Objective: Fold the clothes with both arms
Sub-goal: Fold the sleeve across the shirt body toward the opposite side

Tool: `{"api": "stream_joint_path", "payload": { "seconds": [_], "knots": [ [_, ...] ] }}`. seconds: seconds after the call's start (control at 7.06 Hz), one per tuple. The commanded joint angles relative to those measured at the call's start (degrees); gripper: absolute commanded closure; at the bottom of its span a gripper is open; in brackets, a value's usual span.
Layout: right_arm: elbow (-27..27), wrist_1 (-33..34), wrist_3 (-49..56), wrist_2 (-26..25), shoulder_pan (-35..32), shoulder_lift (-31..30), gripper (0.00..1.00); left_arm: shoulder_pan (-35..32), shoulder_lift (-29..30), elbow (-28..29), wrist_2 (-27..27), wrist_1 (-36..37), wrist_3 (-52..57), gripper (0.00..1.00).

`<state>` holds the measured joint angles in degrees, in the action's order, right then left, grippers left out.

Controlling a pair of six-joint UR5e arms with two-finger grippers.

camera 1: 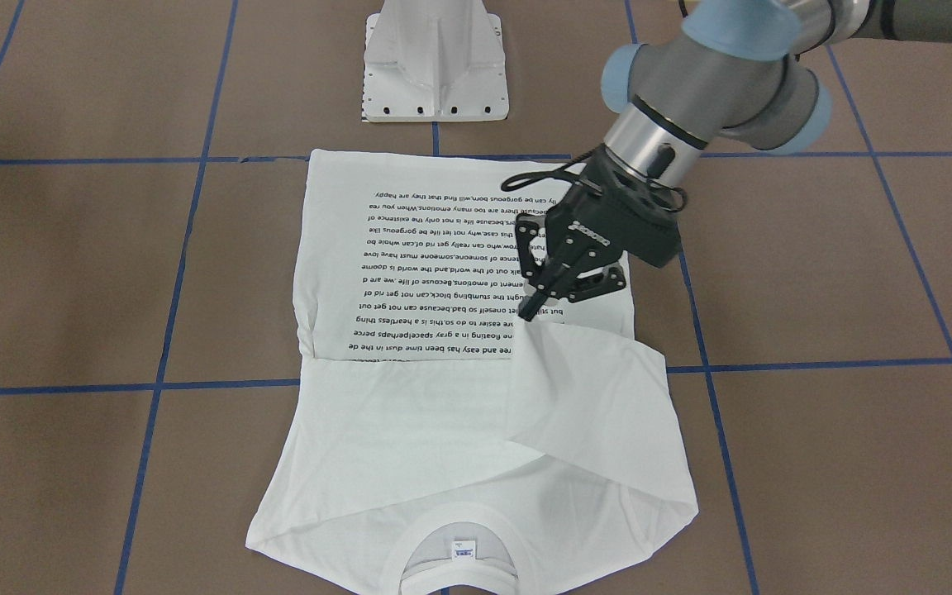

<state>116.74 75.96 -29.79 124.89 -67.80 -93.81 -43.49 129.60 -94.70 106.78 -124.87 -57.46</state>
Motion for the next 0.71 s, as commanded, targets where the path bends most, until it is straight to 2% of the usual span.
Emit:
{"api": "stream_joint_path", "payload": {
  "seconds": [0.0, 0.28, 0.43, 0.57],
  "knots": [
    [0.0, 0.0, 0.0, 0.0, -0.1, 0.0, 0.00, 7.7, 3.5, 0.6, -5.5, -0.4, -2.9, 1.00],
    [0.0, 0.0, -0.4, 0.0, -0.1, 0.0, 0.00, 14.2, 3.8, 2.8, -12.5, -0.6, -2.8, 1.00],
    [-0.1, 0.0, -0.4, 0.0, 0.0, 0.0, 0.00, 16.0, 3.8, 3.6, -13.0, -1.0, -2.8, 1.00],
    [-0.1, 0.0, -0.4, 0.0, 0.0, 0.0, 0.00, 17.2, 3.8, 4.5, -13.0, -1.2, -2.8, 0.40]
  ]
}}
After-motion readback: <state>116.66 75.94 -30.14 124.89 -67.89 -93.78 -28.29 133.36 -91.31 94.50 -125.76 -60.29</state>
